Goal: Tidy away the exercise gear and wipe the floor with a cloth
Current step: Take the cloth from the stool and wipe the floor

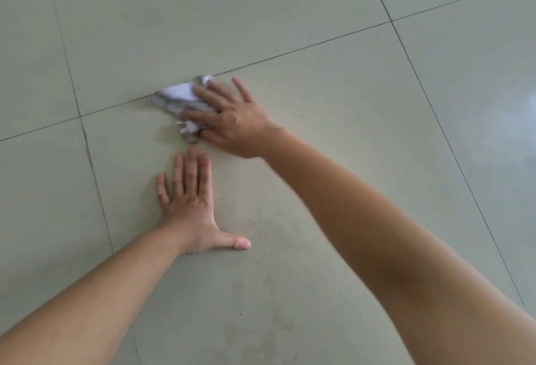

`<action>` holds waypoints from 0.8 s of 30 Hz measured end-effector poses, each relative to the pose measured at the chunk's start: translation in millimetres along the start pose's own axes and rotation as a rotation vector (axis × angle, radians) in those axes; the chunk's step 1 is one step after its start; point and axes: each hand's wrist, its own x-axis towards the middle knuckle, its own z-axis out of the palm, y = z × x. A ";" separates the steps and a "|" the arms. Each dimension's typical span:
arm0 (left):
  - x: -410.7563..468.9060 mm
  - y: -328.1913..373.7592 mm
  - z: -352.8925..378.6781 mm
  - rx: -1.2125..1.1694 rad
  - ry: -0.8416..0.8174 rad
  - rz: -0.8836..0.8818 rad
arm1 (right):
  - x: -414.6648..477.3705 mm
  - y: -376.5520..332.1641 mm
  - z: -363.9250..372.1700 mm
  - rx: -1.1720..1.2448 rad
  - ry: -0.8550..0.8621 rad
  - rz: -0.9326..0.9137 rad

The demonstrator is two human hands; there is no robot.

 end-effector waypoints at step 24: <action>-2.2 10.9 0.5 -0.010 0.055 -0.090 | -265.7 36.5 27.6 0.194 0.057 0.725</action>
